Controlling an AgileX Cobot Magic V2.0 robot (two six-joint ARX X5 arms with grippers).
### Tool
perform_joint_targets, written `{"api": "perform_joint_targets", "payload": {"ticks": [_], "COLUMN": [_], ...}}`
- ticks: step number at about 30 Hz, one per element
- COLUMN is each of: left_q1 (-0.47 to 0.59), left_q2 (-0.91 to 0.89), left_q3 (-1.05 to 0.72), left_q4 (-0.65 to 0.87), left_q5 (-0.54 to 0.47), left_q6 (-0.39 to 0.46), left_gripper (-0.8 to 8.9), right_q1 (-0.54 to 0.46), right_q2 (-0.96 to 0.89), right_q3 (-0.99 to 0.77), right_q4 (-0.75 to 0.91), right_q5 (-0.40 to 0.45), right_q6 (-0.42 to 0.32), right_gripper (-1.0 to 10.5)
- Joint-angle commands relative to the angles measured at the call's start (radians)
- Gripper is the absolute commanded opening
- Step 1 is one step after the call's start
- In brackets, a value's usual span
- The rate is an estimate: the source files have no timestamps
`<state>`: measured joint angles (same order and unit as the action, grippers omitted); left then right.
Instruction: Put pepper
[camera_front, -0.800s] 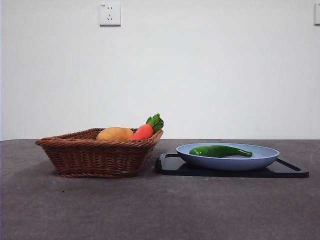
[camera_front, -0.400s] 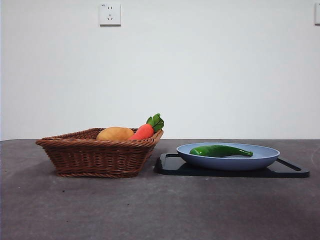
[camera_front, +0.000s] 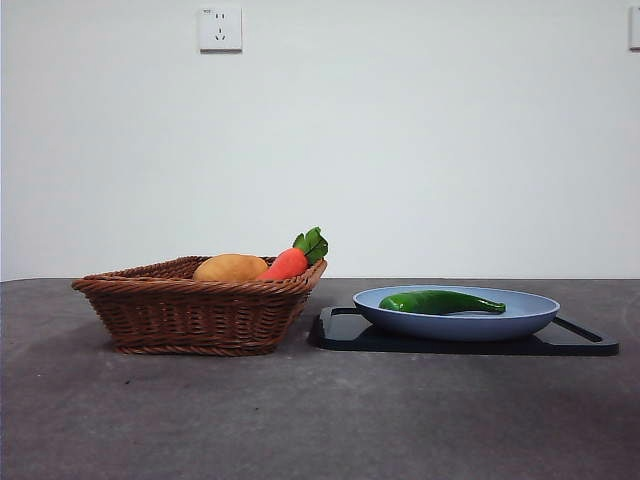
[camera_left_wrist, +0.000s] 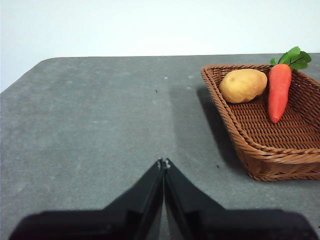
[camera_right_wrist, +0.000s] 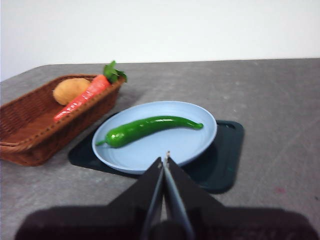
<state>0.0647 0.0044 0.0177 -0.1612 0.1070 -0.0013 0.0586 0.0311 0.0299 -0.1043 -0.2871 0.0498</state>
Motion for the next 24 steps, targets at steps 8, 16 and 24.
{"api": "perform_joint_targets", "payload": {"ticks": [8, 16, 24], "left_q1": [0.003, 0.003, 0.003], "left_q2": [-0.003, -0.003, -0.003], "left_q3": [-0.010, -0.010, -0.010], "left_q4": [0.011, 0.011, 0.011], "left_q5": [0.000, 0.000, 0.000], "left_q6": [-0.006, -0.006, -0.006], "left_gripper": [0.08, 0.08, 0.08], "right_q1": [0.001, 0.001, 0.001], "right_q2": [-0.032, -0.031, -0.031], "right_q3": [-0.022, -0.022, -0.022], "right_q4": [-0.052, -0.053, -0.053], "right_q5": [0.005, 0.006, 0.006], "right_q6": [0.116, 0.115, 0.115], "right_gripper": [0.1, 0.1, 0.1]}}
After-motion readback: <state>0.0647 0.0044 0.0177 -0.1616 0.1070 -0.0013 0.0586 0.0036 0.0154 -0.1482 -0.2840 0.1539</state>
